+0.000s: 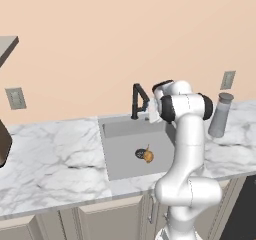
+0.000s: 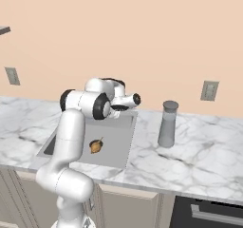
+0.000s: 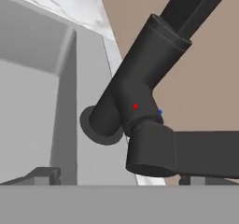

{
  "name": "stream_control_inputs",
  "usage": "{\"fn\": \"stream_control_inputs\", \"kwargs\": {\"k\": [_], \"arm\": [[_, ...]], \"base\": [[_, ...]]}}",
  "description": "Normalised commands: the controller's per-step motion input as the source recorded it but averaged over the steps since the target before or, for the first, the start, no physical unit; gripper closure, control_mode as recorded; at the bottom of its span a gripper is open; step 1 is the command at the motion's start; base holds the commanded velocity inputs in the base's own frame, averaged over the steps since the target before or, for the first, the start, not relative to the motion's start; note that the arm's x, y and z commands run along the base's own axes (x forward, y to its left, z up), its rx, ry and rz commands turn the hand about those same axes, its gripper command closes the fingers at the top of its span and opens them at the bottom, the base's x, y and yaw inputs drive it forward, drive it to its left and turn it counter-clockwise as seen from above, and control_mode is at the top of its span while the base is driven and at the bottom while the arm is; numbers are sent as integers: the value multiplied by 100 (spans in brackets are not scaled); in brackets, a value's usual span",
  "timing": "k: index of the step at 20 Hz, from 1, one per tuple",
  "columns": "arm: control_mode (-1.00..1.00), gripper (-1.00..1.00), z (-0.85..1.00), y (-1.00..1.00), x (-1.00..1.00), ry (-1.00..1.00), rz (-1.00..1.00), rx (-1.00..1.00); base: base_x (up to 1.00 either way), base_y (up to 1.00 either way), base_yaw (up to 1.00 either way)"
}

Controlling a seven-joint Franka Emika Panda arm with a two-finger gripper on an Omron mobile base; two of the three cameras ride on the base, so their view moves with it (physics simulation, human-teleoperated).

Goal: Turn on the sink faucet. Then move the onion from the counter to the sink. Turn off the sink. Move the vegetable from the sink to the pot next to the stove. Finally move the pot to the front right burner.

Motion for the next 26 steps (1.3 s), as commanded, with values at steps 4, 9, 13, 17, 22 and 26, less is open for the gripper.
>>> {"fn": "stream_control_inputs", "kwargs": {"k": [4,9,13,17,22,26], "arm": [[-100,-100,0,-45,0,-8,5,3],[-100,-100,1,-42,-15,-12,5,4],[-100,-100,9,-19,-64,-18,3,1],[-100,-100,23,-2,-79,-19,0,0],[-100,-100,39,9,-61,-14,0,0],[-100,-100,56,19,-35,-8,0,-2]], "base": [[0,0,0],[0,0,0],[0,0,0],[0,0,0],[0,0,0],[0,0,0]]}}
